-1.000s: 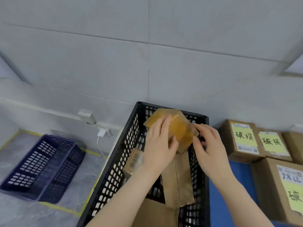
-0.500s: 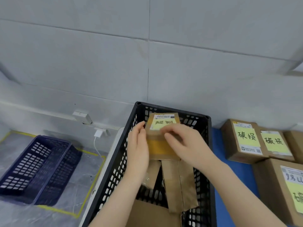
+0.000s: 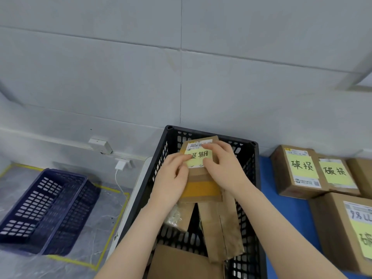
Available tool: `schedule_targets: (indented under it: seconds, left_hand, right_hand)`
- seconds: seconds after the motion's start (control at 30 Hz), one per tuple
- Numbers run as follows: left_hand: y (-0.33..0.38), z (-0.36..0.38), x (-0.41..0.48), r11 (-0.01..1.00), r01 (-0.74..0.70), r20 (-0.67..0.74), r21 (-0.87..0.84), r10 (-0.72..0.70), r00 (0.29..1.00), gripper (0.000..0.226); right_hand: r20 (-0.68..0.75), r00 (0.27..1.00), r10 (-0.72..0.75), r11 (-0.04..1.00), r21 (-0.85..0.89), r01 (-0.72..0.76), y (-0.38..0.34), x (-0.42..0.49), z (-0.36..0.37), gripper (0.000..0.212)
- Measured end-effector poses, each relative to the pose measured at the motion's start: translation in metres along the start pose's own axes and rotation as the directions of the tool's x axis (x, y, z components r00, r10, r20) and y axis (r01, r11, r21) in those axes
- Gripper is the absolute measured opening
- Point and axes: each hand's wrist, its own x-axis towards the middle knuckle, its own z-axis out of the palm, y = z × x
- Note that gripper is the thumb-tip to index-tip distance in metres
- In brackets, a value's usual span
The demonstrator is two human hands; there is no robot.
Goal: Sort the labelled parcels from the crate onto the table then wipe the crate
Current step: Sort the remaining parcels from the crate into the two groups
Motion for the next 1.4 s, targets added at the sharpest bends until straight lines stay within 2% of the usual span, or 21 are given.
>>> schedule_targets:
  seconds: [0.07,0.2,0.27,0.47,0.57,0.77,1.0,1.2,1.4]
  left_hand:
    - [-0.001,-0.002,-0.001,1.000,-0.008,0.007,0.023,0.008,1.000,0.032]
    - [0.001,-0.009,0.009,0.986,0.135,0.168,-0.095,-0.118,0.979,0.037]
    - [0.005,-0.009,0.011,0.976,0.165,0.205,-0.141,-0.134,0.969,0.038]
    - [0.030,-0.003,-0.012,0.988,-0.152,0.106,0.023,0.148,0.983,0.047]
    - [0.064,0.002,-0.021,0.952,-0.289,0.099,0.098,0.280,0.955,0.053]
    - [0.126,0.030,-0.061,0.850,-0.511,0.153,0.127,0.492,0.857,0.055]
    - [0.174,0.108,-0.140,0.763,-0.638,0.219,0.105,0.608,0.763,0.056]
    - [0.223,0.210,-0.234,0.753,-0.657,0.288,-0.023,0.634,0.717,0.053]
    - [0.267,0.306,-0.324,0.735,-0.672,0.355,-0.091,0.655,0.667,0.056]
  right_hand:
    - [0.075,0.996,0.056,0.998,0.028,-0.058,0.003,0.004,-0.002,0.041]
    - [0.050,0.997,0.051,0.997,0.060,-0.054,0.007,-0.009,-0.003,0.041]
    - [0.020,0.999,0.029,0.998,0.051,-0.030,0.007,-0.017,-0.001,0.041]
    - [-0.137,0.983,-0.121,0.989,0.071,0.132,0.000,-0.054,-0.016,0.037]
    - [-0.255,0.951,-0.172,0.970,0.126,0.209,-0.005,-0.075,-0.043,0.037]
    - [-0.404,0.886,-0.228,0.941,0.144,0.307,0.005,-0.138,-0.102,0.037]
    - [-0.519,0.826,-0.218,0.946,0.095,0.309,0.056,-0.239,-0.167,0.037]
    - [-0.615,0.758,-0.216,0.963,-0.004,0.271,0.124,-0.349,-0.241,0.036]
    - [-0.663,0.738,-0.130,0.980,0.027,0.198,0.193,-0.459,-0.305,0.039]
